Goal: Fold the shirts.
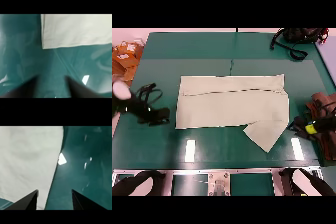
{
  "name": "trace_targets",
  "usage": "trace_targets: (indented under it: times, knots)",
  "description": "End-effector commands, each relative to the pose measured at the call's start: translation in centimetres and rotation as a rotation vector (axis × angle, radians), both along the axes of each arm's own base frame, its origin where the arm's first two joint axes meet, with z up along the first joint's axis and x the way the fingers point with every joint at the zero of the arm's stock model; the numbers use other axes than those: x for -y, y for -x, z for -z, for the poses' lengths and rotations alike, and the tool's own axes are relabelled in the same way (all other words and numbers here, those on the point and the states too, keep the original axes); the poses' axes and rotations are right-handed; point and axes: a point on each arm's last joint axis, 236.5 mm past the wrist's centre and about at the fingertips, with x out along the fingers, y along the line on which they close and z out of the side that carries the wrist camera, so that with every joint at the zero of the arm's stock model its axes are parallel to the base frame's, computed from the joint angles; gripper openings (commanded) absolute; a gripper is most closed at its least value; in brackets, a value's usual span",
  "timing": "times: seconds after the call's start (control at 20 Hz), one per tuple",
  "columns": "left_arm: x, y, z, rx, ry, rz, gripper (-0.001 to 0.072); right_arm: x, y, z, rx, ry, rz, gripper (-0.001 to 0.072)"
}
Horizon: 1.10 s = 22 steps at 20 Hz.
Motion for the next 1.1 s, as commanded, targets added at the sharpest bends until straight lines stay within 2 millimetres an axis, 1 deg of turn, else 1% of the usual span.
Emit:
trace_targets:
  times: [0.0,0.05,0.15,0.2,0.25,0.3,0.4,0.45,0.6,0.65,0.7,0.8,0.85,0.9,0.95,1.0,1.05]
  knots:
    - [0.0,1.4,2.8,0.072,0.016,-0.193,0.0601,-3.1,0.9,3.1,0.023,-0.077,0.073,0.0475]
    - [0.3,1.9,3.7,0.050,0.034,-0.222,0.0602,-3.7,0.7,3.8,0.029,-0.088,0.077,0.0468]
    - [1.8,1.4,4.6,0.066,0.118,-0.301,0.0601,-4.6,0.3,5.0,0.042,-0.090,0.073,0.0467]
    - [2.3,1.0,5.0,0.083,0.153,-0.339,0.0602,-5.2,-0.4,5.3,0.056,-0.104,0.076,0.0449]
    - [2.6,0.7,5.3,0.095,0.178,-0.373,0.0601,-5.8,-1.1,5.5,0.069,-0.115,0.080,0.0384]
    - [2.7,0.8,5.8,0.095,0.187,-0.393,0.0602,-6.2,-1.8,5.7,0.084,-0.122,0.077,0.0371]
    - [3.0,1.2,6.6,0.082,0.203,-0.420,0.0601,-6.7,-2.7,6.1,0.096,-0.121,0.067,0.0369]
    - [3.0,1.0,6.8,0.094,0.214,-0.445,0.0601,-6.8,-3.2,6.1,0.101,-0.118,0.062,0.0368]
    - [3.1,-0.9,6.6,0.157,0.262,-0.537,0.0601,-6.5,-4.4,5.7,0.121,-0.110,0.055,0.0369]
    - [3.5,-1.4,6.9,0.172,0.263,-0.538,0.0601,-6.3,-4.8,5.5,0.139,-0.102,0.039,0.0369]
    - [4.4,-1.7,7.5,0.173,0.262,-0.527,0.0601,-6.2,-5.1,5.3,0.149,-0.098,0.037,0.0369]
    - [6.1,-1.7,9.4,0.139,0.257,-0.517,0.0600,-6.2,-5.4,5.1,0.156,-0.096,0.035,0.0369]
    - [6.3,-1.8,9.8,0.123,0.263,-0.536,0.0599,-6.2,-5.4,5.1,0.160,-0.095,0.027,0.0368]
    - [6.3,-2.2,9.8,0.127,0.261,-0.540,0.0540,-6.2,-5.4,5.0,0.161,-0.095,0.015,0.0366]
    - [6.1,-2.8,9.5,0.150,0.257,-0.533,0.0250,-6.3,-5.2,5.0,0.156,-0.099,0.002,0.0315]
    - [6.3,-3.1,9.0,0.169,0.250,-0.480,0.0033,-6.6,-4.8,5.0,0.147,-0.106,-0.020,0.0186]
    - [6.6,-3.0,8.6,0.165,0.247,-0.430,0.0021,-6.8,-4.4,5.0,0.134,-0.116,-0.035,0.0057]
